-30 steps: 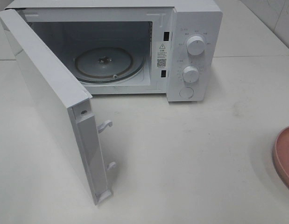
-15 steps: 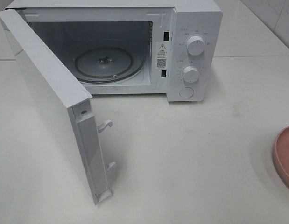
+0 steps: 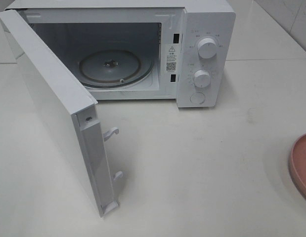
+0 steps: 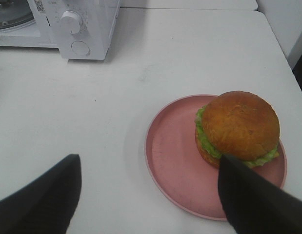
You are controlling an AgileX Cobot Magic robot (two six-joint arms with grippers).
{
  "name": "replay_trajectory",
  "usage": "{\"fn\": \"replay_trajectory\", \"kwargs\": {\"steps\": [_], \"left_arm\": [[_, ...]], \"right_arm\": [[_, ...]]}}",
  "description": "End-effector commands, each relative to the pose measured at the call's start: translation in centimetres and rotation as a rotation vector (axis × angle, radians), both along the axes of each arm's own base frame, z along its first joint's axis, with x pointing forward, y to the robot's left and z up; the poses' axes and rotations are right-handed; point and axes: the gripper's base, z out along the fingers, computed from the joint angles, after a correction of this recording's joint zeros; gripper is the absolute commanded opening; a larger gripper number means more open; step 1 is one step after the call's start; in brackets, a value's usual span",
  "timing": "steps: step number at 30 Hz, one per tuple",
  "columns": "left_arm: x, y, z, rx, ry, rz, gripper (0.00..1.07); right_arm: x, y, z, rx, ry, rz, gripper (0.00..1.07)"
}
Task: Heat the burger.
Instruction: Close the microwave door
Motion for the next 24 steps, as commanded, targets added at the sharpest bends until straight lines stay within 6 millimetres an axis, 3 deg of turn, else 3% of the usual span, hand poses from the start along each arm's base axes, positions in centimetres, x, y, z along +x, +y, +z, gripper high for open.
{"fn": "replay_trajectory", "kwargs": {"steps": [1,24], "left_arm": [[-0.19,0.00,0.04,-0.005,-0.027,0.004,1.00],[-0.20,-0.08,0.05,-0.013,-0.028,-0.002,1.00]], "right_arm": [[-0.37,0.01,-0.08,0.002,-0.025,-0.002,0.75],[-0.37,0.01,-0.08,0.002,-0.025,-0.002,0.75]]}}
